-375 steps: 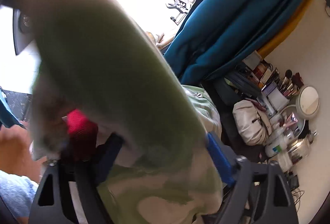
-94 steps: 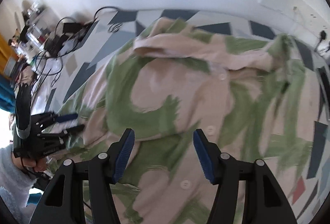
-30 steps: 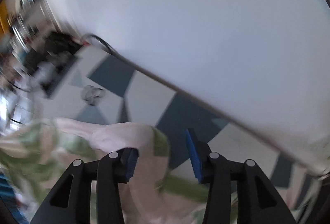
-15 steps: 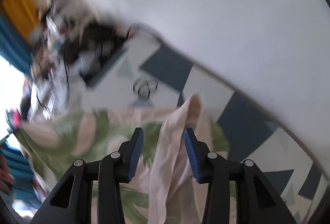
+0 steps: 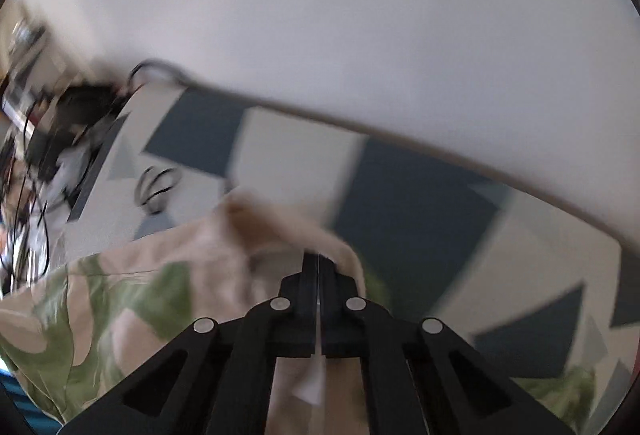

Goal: Fold clothes

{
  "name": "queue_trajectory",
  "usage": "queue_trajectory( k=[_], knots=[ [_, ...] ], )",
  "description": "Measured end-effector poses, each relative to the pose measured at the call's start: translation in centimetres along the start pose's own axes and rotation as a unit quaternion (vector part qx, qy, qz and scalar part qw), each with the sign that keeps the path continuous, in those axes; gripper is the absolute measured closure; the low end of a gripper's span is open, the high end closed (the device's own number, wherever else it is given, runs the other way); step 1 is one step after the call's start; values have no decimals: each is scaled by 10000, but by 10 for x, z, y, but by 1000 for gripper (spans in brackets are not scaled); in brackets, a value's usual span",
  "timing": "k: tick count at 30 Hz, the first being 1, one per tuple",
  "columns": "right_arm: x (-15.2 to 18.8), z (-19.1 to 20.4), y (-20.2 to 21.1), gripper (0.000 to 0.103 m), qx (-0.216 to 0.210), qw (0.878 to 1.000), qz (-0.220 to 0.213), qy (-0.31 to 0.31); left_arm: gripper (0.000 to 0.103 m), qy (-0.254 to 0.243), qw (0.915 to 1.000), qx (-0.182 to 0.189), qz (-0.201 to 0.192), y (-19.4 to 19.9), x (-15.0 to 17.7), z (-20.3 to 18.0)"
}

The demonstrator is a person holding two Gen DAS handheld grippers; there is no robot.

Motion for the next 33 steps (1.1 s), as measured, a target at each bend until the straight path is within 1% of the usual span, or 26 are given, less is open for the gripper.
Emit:
queue_trajectory(
  k=[1,2,4,5,8,11,14,15,17,18,19,20,23,26,28,29,30,32,33],
  knots=[
    [-3,-12,6,103,-31,9999,-31,-160,100,-90,10000,3,-19,-1,-3,-5],
    [-3,-14,10,103,-216,9995,45,-220,100,-114,9999,2,-29,-2,-6,-7],
    [-1,-16,17,101,-630,9973,227,-311,100,-160,9999,0,-50,-4,-11,-11],
    [0,-9,20,101,-735,9967,274,-196,100,-124,9999,-26,-60,-4,-12,-10],
    [-4,12,31,98,-675,9975,-62,178,100,50,9999,-70,-55,-4,-14,-8],
    [-4,30,17,89,-1110,9933,307,28,100,140,9998,-108,-41,-3,-12,-4],
    [2,43,-5,88,-890,9941,609,103,100,192,9997,-146,-26,-3,-9,0],
    [4,48,-12,88,-923,9932,709,72,100,220,9996,-155,-20,-3,-8,2],
    [7,57,-18,89,-1066,9912,770,134,100,247,9995,-186,-47,-1,-8,3],
    [8,63,-16,98,-1078,9916,662,270,100,259,9994,-202,-61,-1,-8,3],
    [7,65,-12,100,-1031,9927,511,360,100,241,9994,-217,-89,0,-9,3],
    [6,67,-7,100,-975,9936,357,441,100,201,9994,-239,-144,1,-11,2],
    [-8,55,21,102,-936,9948,-154,360,100,92,9991,-242,-321,4,-23,-5],
    [-30,39,56,102,-666,9933,-822,464,100,-6,9982,-234,-544,4,-40,-15],
    [-50,26,71,102,-564,9918,-1090,362,100,-71,9974,-218,-685,1,-55,-24],
    [-58,19,77,102,-563,9916,-1132,281,100,-70,9974,-178,-702,0,-60,-27],
    [-65,14,78,102,-584,9924,-1060,219,100,-69,9973,-138,-718,-1,-66,-29],
    [-59,20,68,101,-724,9949,-586,388,100,-68,9972,-57,-748,-2,-76,-35],
    [-56,24,63,101,-797,9951,-339,481,100,-90,9977,26,-670,-4,-76,-37]
  ],
)
Point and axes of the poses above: each gripper's, at about its wrist camera, not at the fingertips, and y roughly against the way its jaws point, z to its left, x to its underside, the point moved 6 cm from there along -y, roughly the way its jaws point, and after that the axes turned 12 degrees about -y, right-handed, at the moved point
